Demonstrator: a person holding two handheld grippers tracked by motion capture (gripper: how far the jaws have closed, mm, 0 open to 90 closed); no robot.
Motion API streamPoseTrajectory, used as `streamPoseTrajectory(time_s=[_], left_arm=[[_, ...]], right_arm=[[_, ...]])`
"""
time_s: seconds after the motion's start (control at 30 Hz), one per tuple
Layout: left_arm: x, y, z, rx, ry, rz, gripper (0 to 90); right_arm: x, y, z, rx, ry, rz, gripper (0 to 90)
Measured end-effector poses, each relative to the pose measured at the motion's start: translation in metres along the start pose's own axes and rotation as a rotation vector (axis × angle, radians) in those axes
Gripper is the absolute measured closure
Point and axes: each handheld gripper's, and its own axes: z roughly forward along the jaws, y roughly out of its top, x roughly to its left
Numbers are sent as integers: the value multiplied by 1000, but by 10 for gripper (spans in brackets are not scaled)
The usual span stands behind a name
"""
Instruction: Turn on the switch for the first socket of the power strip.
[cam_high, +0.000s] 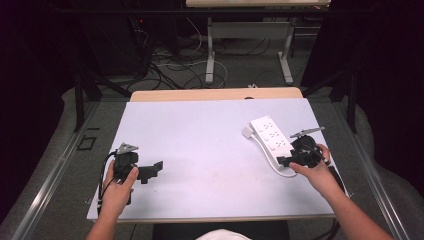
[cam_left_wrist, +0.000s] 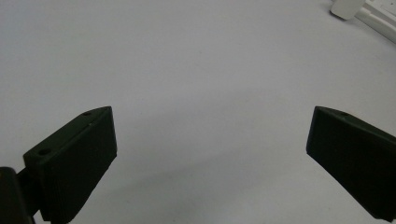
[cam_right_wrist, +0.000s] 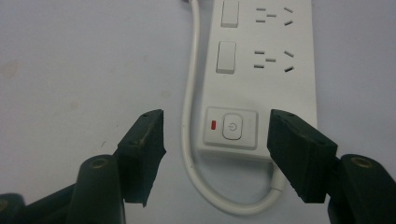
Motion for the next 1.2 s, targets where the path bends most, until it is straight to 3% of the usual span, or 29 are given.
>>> streamPoseTrajectory(time_s=[0.23, 0.47, 0.77, 1.03, 1.13, 1.2], left_arm=[[-2, -3, 0, 7, 5, 11, 15], [-2, -4, -1, 7, 6, 10, 15], [-1, -3, -2, 2, -1, 6, 16], [-1, -4, -2, 6, 1, 5, 17], [0, -4, -2, 6, -2, 6, 17], [0, -4, -2, 4, -3, 6, 17]], right_arm=[[-4, 18, 2, 30, 4, 2, 396], [-5, 32, 2, 69, 18, 38, 397], [-8, 53, 3, 101, 25, 79, 462], [-7, 65, 9, 112, 38, 79, 506], [-6, 68, 9, 141, 33, 79, 520], [-5, 69, 10, 149, 37, 58, 538]])
